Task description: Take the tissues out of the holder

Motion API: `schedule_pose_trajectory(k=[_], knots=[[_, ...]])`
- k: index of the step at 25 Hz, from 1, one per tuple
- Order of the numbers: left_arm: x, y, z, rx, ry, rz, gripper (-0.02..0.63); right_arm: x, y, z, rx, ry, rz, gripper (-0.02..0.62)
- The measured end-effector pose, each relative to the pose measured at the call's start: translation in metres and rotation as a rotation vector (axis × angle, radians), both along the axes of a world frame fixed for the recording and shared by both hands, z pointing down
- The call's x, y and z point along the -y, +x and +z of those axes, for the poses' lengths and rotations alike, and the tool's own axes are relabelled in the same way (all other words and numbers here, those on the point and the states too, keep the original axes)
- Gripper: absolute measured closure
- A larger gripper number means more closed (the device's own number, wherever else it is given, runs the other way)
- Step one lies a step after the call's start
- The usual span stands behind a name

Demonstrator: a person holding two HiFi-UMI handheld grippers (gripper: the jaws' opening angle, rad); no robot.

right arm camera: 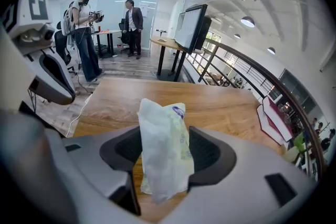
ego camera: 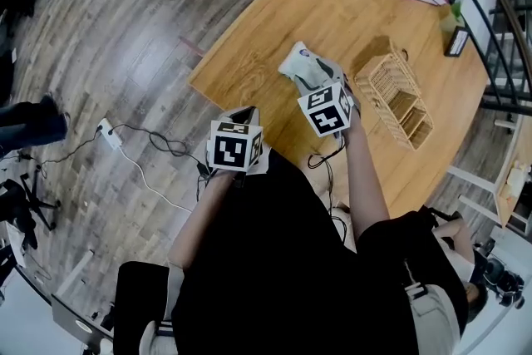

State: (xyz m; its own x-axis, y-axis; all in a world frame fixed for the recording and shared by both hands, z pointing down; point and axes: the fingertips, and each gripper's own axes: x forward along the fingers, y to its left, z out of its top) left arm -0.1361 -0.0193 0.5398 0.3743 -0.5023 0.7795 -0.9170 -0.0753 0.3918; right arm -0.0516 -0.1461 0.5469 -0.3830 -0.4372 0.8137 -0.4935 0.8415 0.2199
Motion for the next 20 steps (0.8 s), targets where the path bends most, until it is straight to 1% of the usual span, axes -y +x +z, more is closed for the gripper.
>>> schedule_pose_trajectory(k=[2, 4, 10, 12, 14, 16, 17, 20], knots=[[0.001, 0.002, -0.001, 0.0, 0.003, 0.013, 0.594, 0.0, 0.003, -0.011, 0.023, 0.025, 0.019, 0.337], [0.003, 0.005, -0.002, 0.001, 0.009, 0.03, 0.594, 0.001, 0.006, -0.025, 0.07, 0.05, 0.052, 0.337], [0.01, 0.013, -0.007, 0.003, 0.036, 0.078, 0.594, 0.003, 0.019, -0.069, 0.284, 0.095, 0.208, 0.339], [0.014, 0.015, -0.01, 0.005, 0.047, 0.092, 0.594, -0.003, 0.023, -0.081, 0.35, 0.085, 0.257, 0.342], [0.018, 0.017, -0.012, 0.006, 0.057, 0.106, 0.594, -0.012, 0.027, -0.087, 0.412, 0.057, 0.309, 0.37], [0.021, 0.02, -0.015, 0.006, 0.067, 0.12, 0.594, -0.021, 0.032, -0.09, 0.459, 0.036, 0.361, 0.418], [0.024, 0.021, -0.017, 0.006, 0.074, 0.127, 0.594, -0.026, 0.036, -0.09, 0.476, 0.031, 0.387, 0.43], [0.029, 0.025, -0.024, 0.004, 0.093, 0.15, 0.594, -0.039, 0.049, -0.094, 0.521, 0.039, 0.485, 0.496]])
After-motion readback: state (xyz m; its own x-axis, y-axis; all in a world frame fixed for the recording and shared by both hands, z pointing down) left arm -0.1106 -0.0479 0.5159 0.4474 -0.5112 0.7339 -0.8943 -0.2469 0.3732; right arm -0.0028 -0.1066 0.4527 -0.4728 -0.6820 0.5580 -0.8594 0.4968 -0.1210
